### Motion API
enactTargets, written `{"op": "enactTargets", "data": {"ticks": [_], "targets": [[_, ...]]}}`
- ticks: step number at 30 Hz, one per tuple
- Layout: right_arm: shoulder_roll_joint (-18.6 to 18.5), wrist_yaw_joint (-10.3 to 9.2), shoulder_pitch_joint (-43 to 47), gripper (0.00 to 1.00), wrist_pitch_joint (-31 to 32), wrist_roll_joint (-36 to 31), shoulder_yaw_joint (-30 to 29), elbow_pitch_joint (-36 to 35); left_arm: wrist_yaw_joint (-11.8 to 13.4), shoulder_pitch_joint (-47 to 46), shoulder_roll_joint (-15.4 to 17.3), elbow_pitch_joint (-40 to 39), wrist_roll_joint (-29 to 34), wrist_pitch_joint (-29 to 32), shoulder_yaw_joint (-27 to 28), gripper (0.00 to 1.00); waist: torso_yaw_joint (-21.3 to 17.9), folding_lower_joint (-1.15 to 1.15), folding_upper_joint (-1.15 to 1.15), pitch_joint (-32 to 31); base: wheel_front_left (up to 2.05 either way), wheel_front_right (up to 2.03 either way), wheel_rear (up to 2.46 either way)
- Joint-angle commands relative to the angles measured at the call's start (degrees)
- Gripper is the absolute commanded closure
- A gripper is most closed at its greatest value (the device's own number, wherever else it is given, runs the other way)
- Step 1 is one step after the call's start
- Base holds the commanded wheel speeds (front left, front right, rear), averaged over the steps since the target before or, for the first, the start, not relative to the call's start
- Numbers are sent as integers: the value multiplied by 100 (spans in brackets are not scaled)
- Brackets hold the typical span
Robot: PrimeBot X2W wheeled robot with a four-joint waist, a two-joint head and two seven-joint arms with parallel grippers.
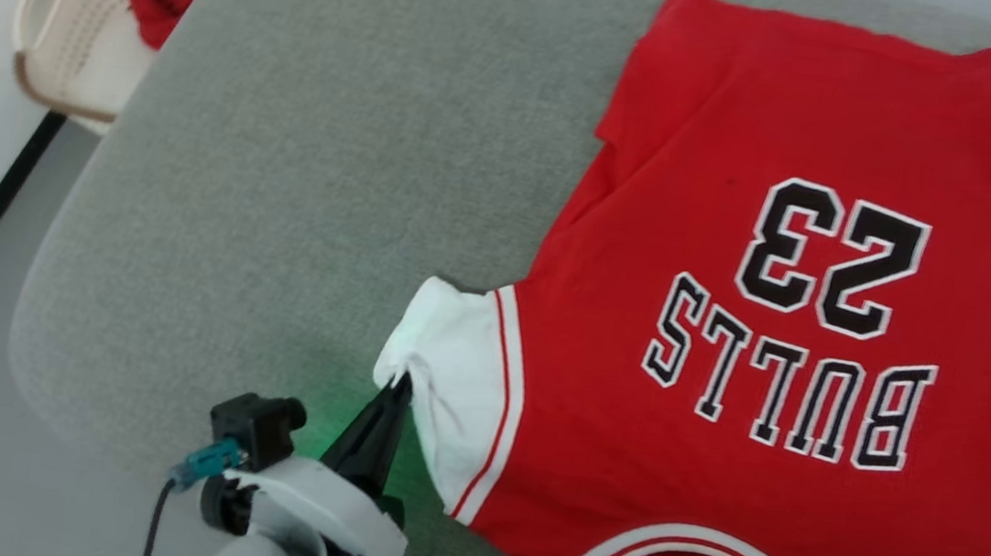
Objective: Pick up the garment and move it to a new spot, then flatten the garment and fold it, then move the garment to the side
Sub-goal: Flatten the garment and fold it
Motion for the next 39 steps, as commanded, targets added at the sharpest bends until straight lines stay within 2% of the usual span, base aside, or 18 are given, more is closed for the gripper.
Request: {"op": "enactTargets", "data": {"ticks": [1, 6, 14, 15, 16, 22, 28, 34, 39], "targets": [[27, -6, -146, 0, 144, 33, -18, 171, -49, -100, -55, 29, 61, -19, 7, 100, 275, 0, 0, 255, 0, 0, 0], [49, -5, -609, 0, 729, -89, -175, 883, -159, -261, -250, 174, 147, -20, -38, 100, 518, 0, 0, 392, 0, 0, 0], [105, -5, -995, 1, 1177, -679, -504, 1884, -260, -430, -438, 414, 194, -9, -134, 100, 814, 0, 0, 523, 0, 0, 0], [112, -5, -1013, 82, 1210, -792, -502, 1967, -270, -449, -453, 427, 193, -9, -136, 100, 831, 0, 0, 538, 0, 0, 0], [112, -5, -1031, 100, 1252, -894, -508, 2035, -278, -468, -471, 441, 194, -9, -139, 100, 845, 0, 0, 549, 0, 0, 0], [80, -7, -1163, 100, 1180, -1246, -704, 2274, -282, -478, -516, 548, 171, -9, -120, 100, 861, 0, 0, 515, 0, 0, 0], [195, -7, -1249, 100, 1118, -1276, -825, 2295, -285, -441, -392, 566, 178, -10, -11, 100, 653, 0, 0, 347, 0, 0, 0], [337, -7, -1117, 100, 1145, -940, -518, 2000, -287, -314, -182, 492, 308, -11, 269, 100, 287, 0, 0, 42, 0, 0, 0], [282, -6, -657, 100, 1286, -276, -104, 1505, -277, -155, 7, 439, 413, -10, 496, 100, -41, 0, 0, -261, 0, 0, 0]]}}
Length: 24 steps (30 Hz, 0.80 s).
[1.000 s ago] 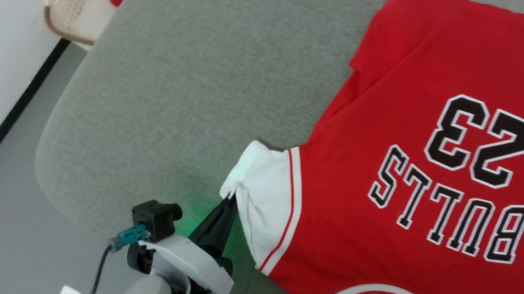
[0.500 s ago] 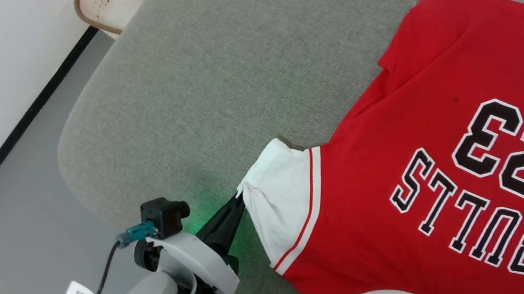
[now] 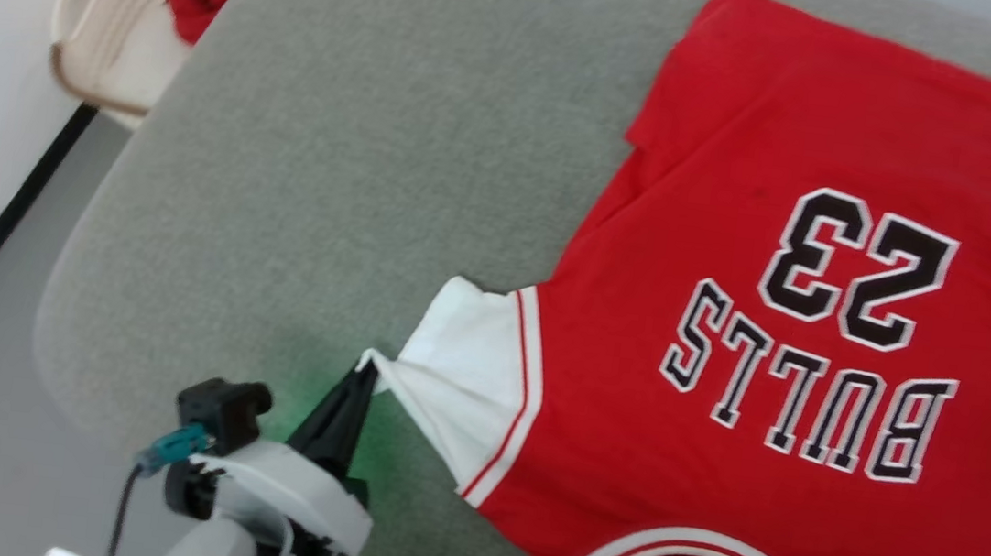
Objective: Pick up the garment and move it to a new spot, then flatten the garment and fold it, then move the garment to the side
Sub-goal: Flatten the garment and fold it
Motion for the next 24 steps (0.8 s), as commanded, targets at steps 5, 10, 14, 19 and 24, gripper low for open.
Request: {"op": "enactTargets", "data": {"ticks": [5, 10, 14, 19, 24], "targets": [[-275, -6, 928, 100, 100, 899, 440, -978, 83, 250, 230, -66, 104, 4, 173, 100, -637, 0, 0, -547, 0, 0, 0], [-594, -6, 1927, 100, 159, 1592, 489, -1949, 162, 416, 405, -172, 87, 18, 257, 100, -961, 0, 0, -736, 0, 0, 0], [-722, -6, 2810, 100, 158, 1910, 315, -2632, 236, 576, 540, -291, 67, 84, 297, 100, -1205, 0, 0, -869, 0, 0, 0], [-753, -6, 3975, 100, 170, 2025, -153, -3343, 323, 754, 680, -484, 37, 175, 321, 100, -1457, 0, 0, -975, 0, 0, 0], [-557, -6, 4934, 100, 210, 2044, -680, -3803, 383, 876, 783, -660, 8, 250, 343, 100, -1604, 0, 0, -1029, 0, 0, 0]]}}
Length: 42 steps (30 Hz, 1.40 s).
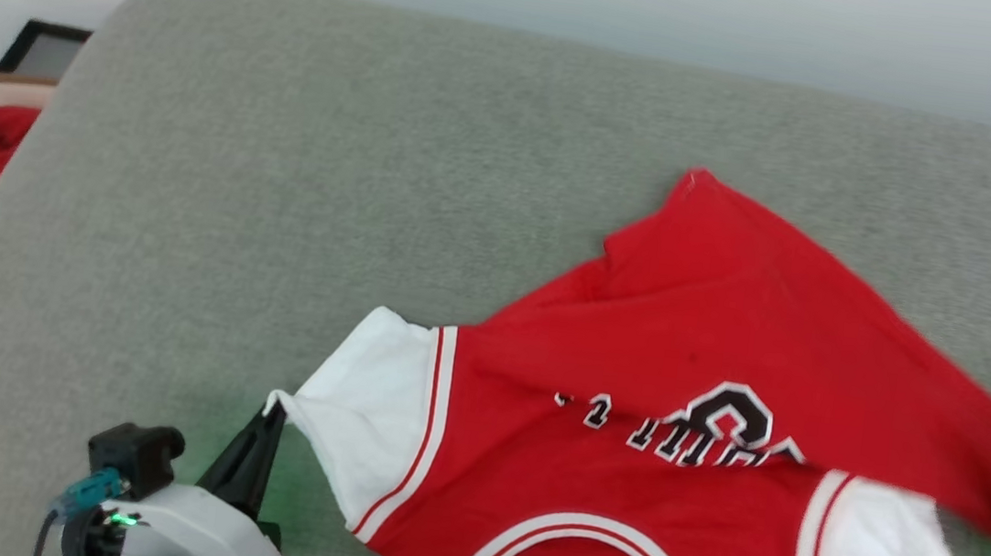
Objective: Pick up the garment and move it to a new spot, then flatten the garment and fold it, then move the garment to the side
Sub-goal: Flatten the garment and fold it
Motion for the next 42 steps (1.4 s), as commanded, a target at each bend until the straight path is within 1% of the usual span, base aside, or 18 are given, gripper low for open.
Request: {"op": "enactTargets", "data": {"ticks": [1, 7, 10, 15, 16, 17, 19, 24, 29, 32, 35, 38, 42], "targets": [[72, -6, 247, 100, 37, -49, -98, -107, 45, 76, 47, -42, -39, 20, 25, 100, -176, 0, 0, -118, 0, 0, 0], [692, -6, 1434, 100, 162, -287, -824, -733, 136, 226, 140, -282, -58, 104, 41, 100, -329, 0, 0, -137, 0, 0, 0], [983, -7, 1765, 100, 124, -475, -1101, -984, 184, 276, 168, -383, -75, 130, 51, 100, -390, 0, 0, -119, 0, 0, 0], [1422, -6, 2035, 100, 41, -670, -1323, -1218, 241, 313, 188, -497, -75, 169, 40, 100, -439, 0, 0, -87, 0, 0, 0], [1479, -6, 2044, 91, 29, -698, -1357, -1244, 252, 309, 187, -516, -73, 174, 35, 100, -446, 0, 0, -80, 0, 0, 0], [1515, -6, 2057, 71, 18, -734, -1372, -1264, 259, 310, 191, -538, -79, 173, 34, 100, -453, 0, 0, -73, 0, 0, 0], [1528, -6, 2051, 0, -28, -802, -1352, -1355, 272, 319, 206, -561, -75, 189, 31, 100, -472, 0, 0, -58, 0, 0, 0], [1323, -6, 2104, 0, -149, -847, -1250, -1805, 309, 342, 204, -614, -88, 184, 16, 100, -494, 0, 0, -48, 0, 0, 0], [1203, -5, 2120, 0, -155, -769, -1179, -2588, 334, 380, 192, -661, -113, 169, 13, 100, -500, 0, 0, -59, 0, 0, 0], [1037, -5, 1909, 0, -230, -816, -1013, -3058, 361, 386, 165, -695, -105, 169, -11, 100, -476, 0, 0, -41, 0, 0, 0], [842, -5, 1594, 0, -286, -835, -770, -3284, 376, 330, 140, -721, -87, 183, -48, 100, -416, 0, 0, -12, 0, 0, 0], [541, -5, 1063, 0, -460, -927, -441, -3257, 363, 233, 87, -726, -46, 213, -118, 100, -294, 0, 0, 29, 0, 0, 0], [121, -5, 200, 0, -853, -959, 186, -2830, 289, 77, -11, -681, -5, 243, -260, 100, -49, 0, 0, 94, 0, 0, 0]]}}
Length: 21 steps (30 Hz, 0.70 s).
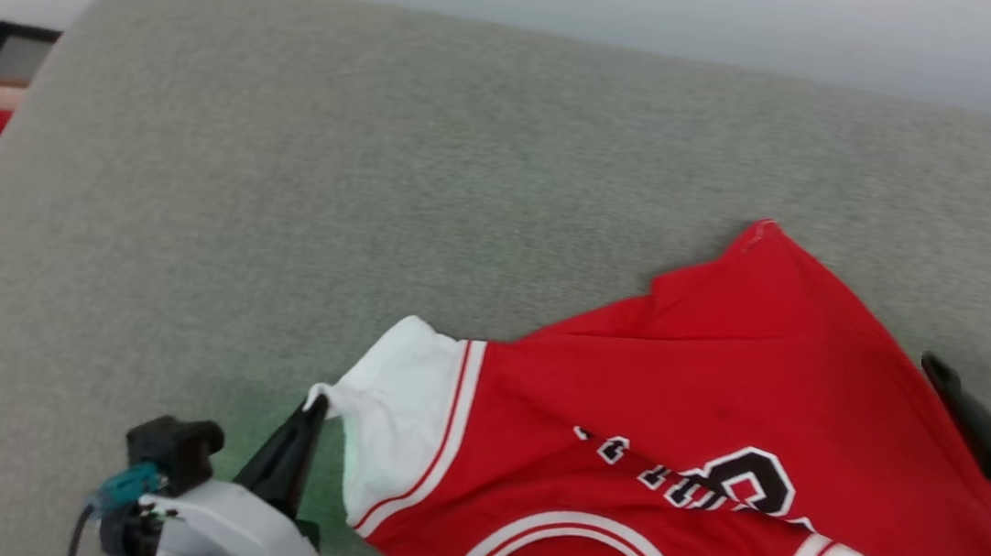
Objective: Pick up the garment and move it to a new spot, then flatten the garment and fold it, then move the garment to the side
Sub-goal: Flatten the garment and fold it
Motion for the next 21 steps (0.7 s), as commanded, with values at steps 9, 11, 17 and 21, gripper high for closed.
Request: {"op": "enactTargets", "data": {"ticks": [9, 11, 17, 21], "targets": [[-663, -4, -2059, 0, -241, 353, 1805, 1732, -269, -552, -304, 257, 125, -12, -340, 100, 828, 0, 0, 315, 0, 0, 0], [-760, -4, -2456, 0, -270, 449, 2158, 2148, -318, -675, -385, 346, 136, -33, -409, 100, 972, 0, 0, 387, 0, 0, 0], [-935, -4, -3402, 0, -132, 814, 3062, 3186, -467, -991, -622, 660, 140, -143, -596, 100, 1354, 0, 0, 573, 0, 0, 0], [-1001, -4, -3821, 0, 51, 1097, 3539, 3749, -557, -1135, -746, 889, 97, -219, -686, 100, 1523, 0, 0, 666, 0, 0, 0]]}}
